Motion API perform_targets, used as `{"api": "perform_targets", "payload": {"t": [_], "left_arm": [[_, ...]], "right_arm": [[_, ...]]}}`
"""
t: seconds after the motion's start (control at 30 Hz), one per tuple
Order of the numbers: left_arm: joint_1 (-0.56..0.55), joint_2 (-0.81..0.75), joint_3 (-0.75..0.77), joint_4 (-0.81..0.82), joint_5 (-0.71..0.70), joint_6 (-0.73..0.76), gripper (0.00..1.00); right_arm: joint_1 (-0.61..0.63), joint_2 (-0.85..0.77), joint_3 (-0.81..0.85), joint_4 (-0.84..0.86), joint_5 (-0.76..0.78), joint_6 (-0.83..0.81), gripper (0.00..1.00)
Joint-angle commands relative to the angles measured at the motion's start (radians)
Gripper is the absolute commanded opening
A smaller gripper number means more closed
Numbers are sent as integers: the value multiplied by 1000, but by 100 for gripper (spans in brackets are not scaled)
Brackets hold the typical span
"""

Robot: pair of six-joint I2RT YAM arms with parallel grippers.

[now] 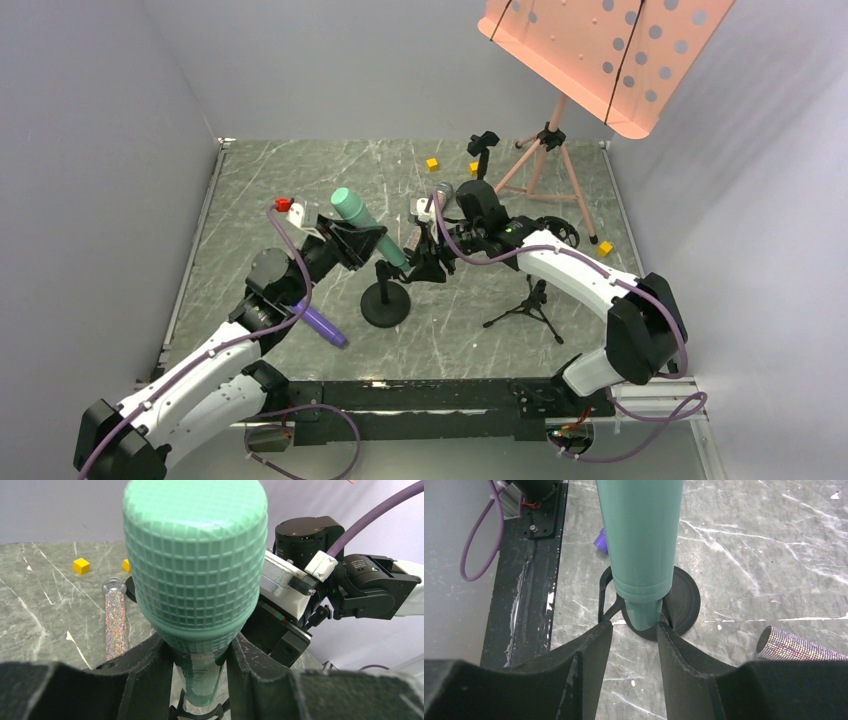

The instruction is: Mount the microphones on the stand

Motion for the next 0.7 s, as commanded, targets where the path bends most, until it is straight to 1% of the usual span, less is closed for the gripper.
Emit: {"api": "perform_targets", "payload": {"t": [0.0,0.27,0.5,0.67], "left_arm": [[-7,31,15,-118,109,31,0],[-6,5,2,-112,181,44,0],[-7,-1,5,-191,137,60,0],[-7,34,2,-208,146,67,0]], "right_arm": [[20,-25,-1,41,-32,3,52],[20,-21,5,40,-26,12,52],[20,-20,4,35,-23,6,52],[20,-24,14,7,-20,-20,53]]}}
